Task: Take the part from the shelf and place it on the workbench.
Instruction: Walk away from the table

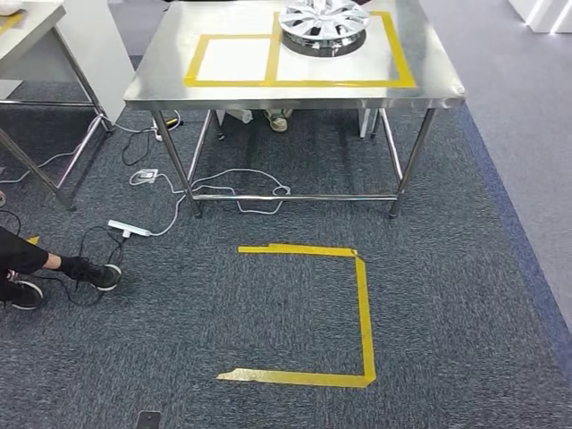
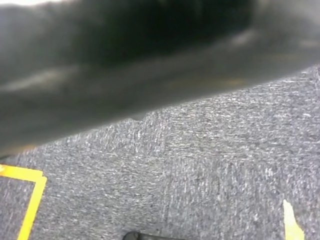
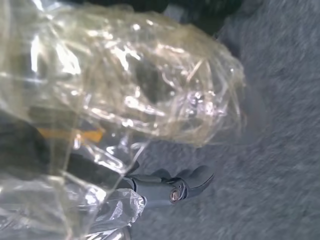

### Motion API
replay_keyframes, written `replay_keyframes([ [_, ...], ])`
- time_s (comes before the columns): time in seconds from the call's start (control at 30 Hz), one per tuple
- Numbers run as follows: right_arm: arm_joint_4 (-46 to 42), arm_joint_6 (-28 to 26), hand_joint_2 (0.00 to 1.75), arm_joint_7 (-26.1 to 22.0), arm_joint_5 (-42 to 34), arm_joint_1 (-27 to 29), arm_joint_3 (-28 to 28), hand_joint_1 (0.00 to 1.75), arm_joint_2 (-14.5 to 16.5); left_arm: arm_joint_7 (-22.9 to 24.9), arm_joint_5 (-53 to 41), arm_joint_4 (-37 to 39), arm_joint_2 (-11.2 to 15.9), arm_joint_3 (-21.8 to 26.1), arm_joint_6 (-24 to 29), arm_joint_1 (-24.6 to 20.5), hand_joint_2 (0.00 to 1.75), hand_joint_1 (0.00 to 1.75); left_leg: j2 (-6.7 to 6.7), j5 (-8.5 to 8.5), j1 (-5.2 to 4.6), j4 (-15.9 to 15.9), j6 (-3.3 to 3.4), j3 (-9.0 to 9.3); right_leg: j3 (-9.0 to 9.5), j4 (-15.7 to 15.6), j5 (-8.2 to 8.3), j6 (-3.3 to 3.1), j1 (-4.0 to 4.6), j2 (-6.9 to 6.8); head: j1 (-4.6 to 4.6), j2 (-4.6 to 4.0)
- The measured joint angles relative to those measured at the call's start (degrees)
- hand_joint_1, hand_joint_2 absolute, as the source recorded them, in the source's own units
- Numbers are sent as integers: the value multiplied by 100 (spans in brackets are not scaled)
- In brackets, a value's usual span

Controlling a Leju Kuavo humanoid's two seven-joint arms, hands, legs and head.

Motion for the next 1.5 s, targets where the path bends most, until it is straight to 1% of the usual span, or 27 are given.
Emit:
replay_keyframes([
  [0.07, 2, 11, 0, 1, -1, 14, -2, 0, 1, 0, 0, 0, 7, 0, 0, 7, 0, 0, -43, -460, 22, 736, -47, -237, -75, 18, 53, -28, 13, 53, -16, 0],
  [0.1, 2, 15, 0, 0, 0, 20, -2, 0, 3, 0, 0, 0, 9, 0, 0, 8, 0, 0, -47, -563, 26, 1001, -55, -302, -114, 37, 73, -27, 17, 87, -15, 0],
  [0.13, 3, 18, 0, -1, 1, 26, -1, 0, 5, 0, 0, 0, 9, 0, 0, 9, 0, 0, -51, -550, 27, 1092, -54, -289, -139, 62, 88, -22, 19, 124, -16, 0],
  [0.2, 3, 19, 0, -4, 1, 32, -2, 0, 14, 0, 0, 0, 10, 0, 0, 9, 0, 0, -106, -240, 26, 659, -24, 20, -179, 123, 106, -8, 20, 216, -17, 0],
  [0.27, 6, 20, 0, -7, 1, 24, -2, 0, 34, 1, -1, 0, 20, 3, 0, 17, 0, 0, -329, 35, 33, -15, 42, 407, -251, 186, 121, 20, 18, 316, -9, 0],
  [0.33, 10, 21, 0, -8, 2, 11, -1, 0, 50, 2, -2, 0, 27, 6, 0, 34, 0, 0, -469, 76, 33, -304, 96, 541, -330, 225, 155, 78, 11, 418, -16, 0],
  [0.4, 11, 22, 0, -7, 2, 16, -1, 0, 56, 2, -2, 0, 21, 7, 0, 28, 0, 0, -368, 58, 46, -402, 146, 540, -405, 247, 182, 147, 10, 491, -30, 0],
  [0.47, 12, 22, 0, -6, 1, 30, -1, 0, 60, 1, -2, 0, 18, 7, 0, 7, 0, 0, -250, 59, 78, -495, 212, 536, -552, 434, 60, 199, 21, 384, -1, 0],
  [0.57, 14, 23, 0, -5, -1, 23, -1, 0, 59, 0, -2, 0, 16, 11, 0, 34, 0, 0, -58, 87, 79, -514, 254, 495, -1064, 1488, -454, 281, 1, 151, 48, 0],
  [0.63, 15, 24, 0, -5, -1, 35, -1, 0, 59, 0, -2, 0, 16, 14, 0, 48, 0, 0, 81, 98, 73, -511, 252, 475, -1255, 1938, -557, 320, -14, 113, 48, 0],
  [0.67, 16, 24, 0, -5, -1, 45, -1, 0, 59, 0, -2, 0, 15, 16, 0, 46, 0, 0, 138, 102, 72, -510, 248, 472, -1174, 1813, -443, 326, -17, 95, 49, 0],
  [0.7, 16, 24, 0, -5, -1, 52, -1, 0, 59, 0, -2, 0, 14, 17, 0, 44, 0, 0, 193, 105, 72, -509, 241, 475, -976, 1469, -253, 322, -20, 53, 50, 0],
  [0.77, 16, 24, 0, -5, 1, 41, -1, 0, 59, 0, -2, 0, 13, 18, 0, 36, 0, 0, 292, 107, 52, -503, 211, 491, -505, 598, 44, 286, -5, -167, 47, 0],
  [0.83, 16, 24, 0, -7, 2, 22, -1, 0, 60, 0, -2, 0, 13, 19, 0, 28, 0, 0, 373, 110, 24, -495, 157, 503, -313, 183, 119, 222, 20, -293, 28, 0],
  [0.9, 16, 26, 0, -6, 1, 33, -1, 0, 61, 0, -2, 0, 10, 20, 0, 21, 0, 0, 433, 115, 21, -495, 94, 507, -343, 172, 145, 148, 26, -208, 15, 0],
  [0.97, 16, 39, 0, -5, 1, 42, -2, 0, 61, 0, -2, 0, 9, 22, -1, 15, 0, 0, 300, -13, 40, -368, 18, 462, -338, 152, 198, 71, 8, -122, 6, 0],
  [1.07, 16, 106, 0, 2, 11, 25, -3, 0, 62, 3, -2, 0, 14, 25, -2, 34, 0, 0, -17, -598, 63, 567, -47, 82, -372, 143, 269, -4, -3, 44, -6, 0],
  [1.1, 19, 134, 0, 11, 24, 29, -3, 0, 64, 6, -4, 0, 15, 26, -3, 44, 0, 0, -41, -729, 65, 900, -50, -59, -386, 146, 280, -10, 2, 106, -5, 0],
  [1.13, 21, 162, 0, 27, 44, 39, -3, 0, 68, 13, -9, 0, 16, 27, -3, 50, 0, 0, -50, -749, 65, 1085, -46, -137, -393, 150, 286, -9, 6, 171, -5, 0],
  [1.17, 25, 192, 0, 52, 75, 49, -2, 0, 73, 28, -21, 0, 16, 28, -4, 55, 0, 0, -58, -658, 65, 1076, -36, -130, -396, 155, 290, -7, 8, 238, -4, 0],
  [1.2, 28, 222, 0, 80, 122, 55, -1, 0, 81, 55, -38, 0, 16, 28, -4, 57, 0, 0, -80, -463, 65, 845, -19, -27, -395, 165, 292, -5, 9, 308, -4, 0],
  [1.27, 32, 287, 0, 155, 232, 54, 14, 0, 109, 135, -63, 0, 16, 28, -3, 66, 0, 0, -267, -50, 72, 121, 32, 288, -410, 200, 288, 16, 17, 446, -3, 0],
  [1.3, 33, 313, 0, 190, 279, 51, 30, 0, 128, 180, -67, 0, 15, 28, -3, 70, 0, 0, -365, 52, 79, -179, 54, 411, -437, 226, 287, 39, 21, 509, -5, 0],
  [1.33, 34, 339, 0, 233, 314, 52, 51, 0, 147, 218, -62, 0, 10, 29, -3, 73, 0, 0, -441, 78, 82, -342, 71, 469, -474, 247, 292, 69, 21, 564, -3, 0],
  [1.4, 43, 393, 0, 318, 369, 81, 95, 0, 182, 261, -10, 0, -7, 40, -21, 74, 0, 0, -418, 53, 81, -425, 103, 480, -557, 258, 315, 145, 9, 655, -3, 0],
  [1.43, 49, 421, 0, 366, 396, 102, 110, 0, 197, 262, 43, 0, -17, 56, -45, 72, 0, 0, -369, 72, 86, -441, 132, 476, -590, 275, 305, 178, 3, 632, -1, 0],
  [1.5, 60, 473, 0, 461, 436, 126, 134, 0, 229, 233, 195, 0, -33, 116, -110, 73, 0, 0, -249, 103, 104, -484, 198, 476, -755, 549, 114, 233, 7, 418, 35, 0],
])
